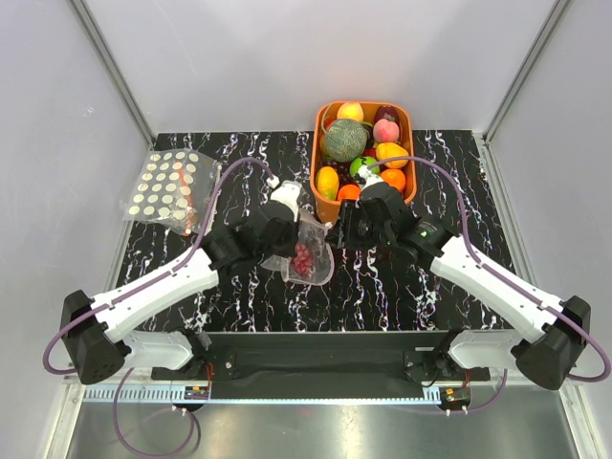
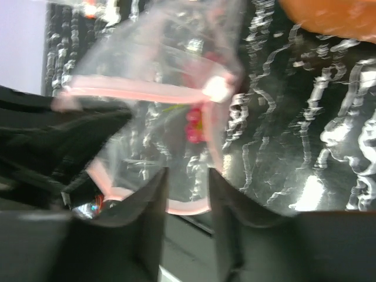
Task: Place the food in the zip-top bag and seal the zipper
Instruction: Pick up the fake fruit from the bin.
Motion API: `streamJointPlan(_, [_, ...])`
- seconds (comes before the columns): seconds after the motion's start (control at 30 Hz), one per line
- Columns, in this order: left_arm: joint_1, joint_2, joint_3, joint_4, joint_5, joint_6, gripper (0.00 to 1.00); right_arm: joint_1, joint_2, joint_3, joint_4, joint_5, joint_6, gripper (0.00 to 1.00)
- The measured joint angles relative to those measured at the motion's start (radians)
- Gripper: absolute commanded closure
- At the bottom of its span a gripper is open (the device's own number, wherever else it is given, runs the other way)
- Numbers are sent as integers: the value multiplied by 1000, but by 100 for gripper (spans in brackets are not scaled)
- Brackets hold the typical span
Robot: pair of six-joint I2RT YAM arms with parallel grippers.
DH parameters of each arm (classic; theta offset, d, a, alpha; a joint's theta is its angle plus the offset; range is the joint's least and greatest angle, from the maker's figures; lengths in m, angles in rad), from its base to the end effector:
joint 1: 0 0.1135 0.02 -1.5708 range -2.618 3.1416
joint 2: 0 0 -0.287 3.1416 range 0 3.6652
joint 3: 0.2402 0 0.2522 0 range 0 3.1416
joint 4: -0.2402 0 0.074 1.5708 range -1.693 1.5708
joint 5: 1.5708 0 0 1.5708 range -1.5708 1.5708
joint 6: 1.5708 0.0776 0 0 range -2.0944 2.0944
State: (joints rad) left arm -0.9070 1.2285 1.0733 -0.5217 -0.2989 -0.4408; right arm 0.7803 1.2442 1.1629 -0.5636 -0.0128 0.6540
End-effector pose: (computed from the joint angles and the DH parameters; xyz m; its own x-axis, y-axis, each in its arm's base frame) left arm 0.1969 -0.2147 0.3125 -0.6098 0.1179 -0.7837 0.3882 0.9065 -0.1658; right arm 0.2112 0.2104 0.3341 -0.7714 0.0923 -0.6296 -0.3041 0.8156 0.4923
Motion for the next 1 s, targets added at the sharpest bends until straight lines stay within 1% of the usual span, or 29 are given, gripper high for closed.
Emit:
streamJointPlan(0.03, [9, 0, 7, -4, 0, 2, 100, 0, -4, 0, -14, 18, -8, 65])
streamJointPlan(0.13, [43, 2, 23, -7, 3, 8, 100, -2, 3, 11, -56, 65, -39, 64])
streamJointPlan(0.2, [66, 5, 32, -9, 4, 15, 100, -16, 31, 50, -97, 85, -70, 63])
streamJointPlan(0.27, [86, 12, 41, -10, 4, 18, 100, -63, 71, 103, -117, 77, -102, 63])
streamJointPlan(0.3, [94, 17, 46, -10, 4, 19, 100, -97, 89, 125, -116, 74, -118, 60])
streamJointPlan(0.33, [100, 21, 49, -9, 6, 22, 100, -129, 103, 141, -116, 72, -130, 56])
streamJointPlan(0.4, [110, 29, 54, -8, 10, 24, 100, -212, 139, 181, -116, 69, -158, 43])
streamJointPlan(0.43, [115, 33, 57, -9, 14, 25, 100, -246, 161, 204, -121, 72, -172, 29])
streamJointPlan(0.5, [122, 45, 66, -10, 23, 26, 100, -298, 218, 269, -137, 84, -198, 16])
streamJointPlan(0.53, [124, 51, 71, -10, 27, 27, 100, -311, 250, 303, -141, 93, -208, 8])
streamJointPlan(0.57, [126, 58, 76, -9, 30, 29, 100, -320, 281, 334, -141, 101, -219, 5])
streamJointPlan(0.67, [128, 77, 88, -10, 37, 34, 100, -336, 367, 406, -145, 123, -239, 3])
streamJointPlan(0.87, [130, 100, 101, -11, 52, 45, 100, -391, 567, 554, -151, 150, -255, 3])
streamJointPlan(1.0, [131, 100, 101, -10, 65, 45, 100, -418, 671, 632, -159, 176, -260, 1])
